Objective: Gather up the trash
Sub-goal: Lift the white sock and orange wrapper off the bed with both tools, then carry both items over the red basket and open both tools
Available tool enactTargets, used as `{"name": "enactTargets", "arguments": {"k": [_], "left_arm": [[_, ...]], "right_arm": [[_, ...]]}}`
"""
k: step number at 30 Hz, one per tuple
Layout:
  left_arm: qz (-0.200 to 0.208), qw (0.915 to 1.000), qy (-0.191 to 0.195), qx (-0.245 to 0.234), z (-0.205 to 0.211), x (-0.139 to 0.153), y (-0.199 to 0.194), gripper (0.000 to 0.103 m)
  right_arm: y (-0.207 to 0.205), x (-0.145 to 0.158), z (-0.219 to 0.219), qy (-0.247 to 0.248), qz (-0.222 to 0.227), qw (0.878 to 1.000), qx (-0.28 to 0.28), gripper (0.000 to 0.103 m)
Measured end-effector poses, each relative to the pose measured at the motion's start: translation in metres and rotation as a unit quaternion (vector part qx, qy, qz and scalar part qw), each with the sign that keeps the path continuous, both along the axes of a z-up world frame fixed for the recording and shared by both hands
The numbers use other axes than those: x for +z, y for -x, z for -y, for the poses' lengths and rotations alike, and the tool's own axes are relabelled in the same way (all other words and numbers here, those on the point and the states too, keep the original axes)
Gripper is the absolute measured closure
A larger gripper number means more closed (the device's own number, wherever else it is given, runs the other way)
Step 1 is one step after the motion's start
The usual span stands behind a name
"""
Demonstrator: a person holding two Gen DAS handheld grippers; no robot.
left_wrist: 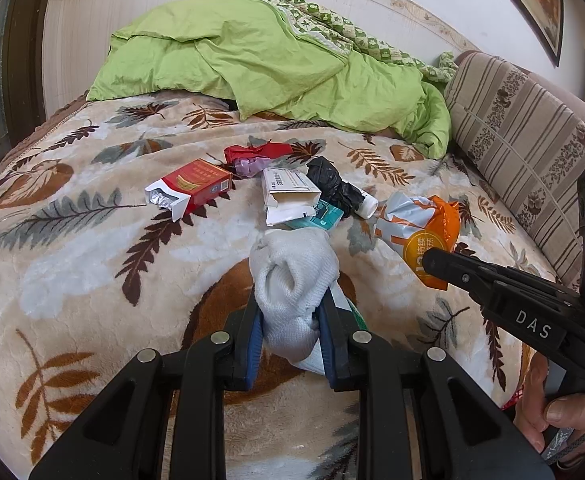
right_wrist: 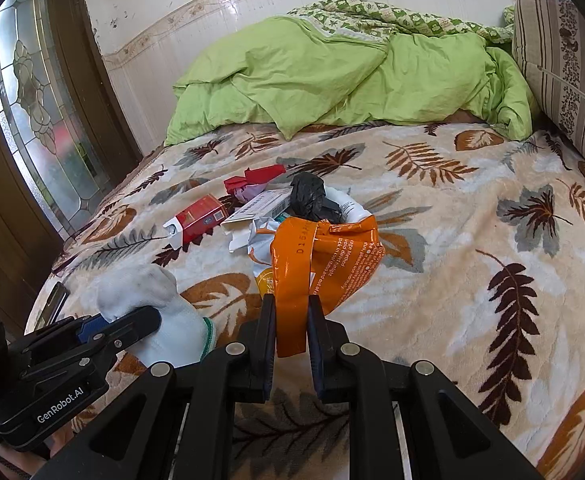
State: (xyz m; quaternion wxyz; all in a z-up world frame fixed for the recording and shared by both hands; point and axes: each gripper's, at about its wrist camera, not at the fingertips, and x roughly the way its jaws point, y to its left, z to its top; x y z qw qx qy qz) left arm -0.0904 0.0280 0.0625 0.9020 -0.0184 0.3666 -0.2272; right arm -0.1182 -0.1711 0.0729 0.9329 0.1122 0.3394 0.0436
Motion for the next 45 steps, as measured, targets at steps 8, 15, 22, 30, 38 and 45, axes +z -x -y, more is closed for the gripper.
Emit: {"name": "enactTargets", "arguments": {"k": [8,15,22,30,38,45], "left_arm": [[0.0,0.9998,0.018,-0.011,0.005,0.004,0.003,0.08],[0.003,0.9977,0.044,-0.052,0.023,0.019,0.02,0.08],[0.003,0.9882,0.067,-0.138,0.076,0.043,0.056,0.08],[-0.001,0.9591,0.072,-0.274,0.173,0.067,0.115,0.08],[-0.046,0.9152,0.06,-0.396,0.286,0.064,0.182,0.08],[-0.076,0.9022,0.04,-0.423,0.332,0.055,0.208,0.049]], "right_arm": [[0.013,0.01,0.006,-0.027,0.011,1.0,-0.007,0.088],[0.064,0.024,0.032,-0.071,0.024,0.997,-0.036,0.088],[0.143,0.047,0.085,-0.073,0.048,0.992,-0.092,0.088],[0.25,0.044,0.179,-0.078,0.04,0.97,-0.226,0.088],[0.342,0.03,0.255,-0.103,0.022,0.932,-0.346,0.088],[0.368,0.017,0.277,-0.123,0.006,0.911,-0.394,0.06]]}}
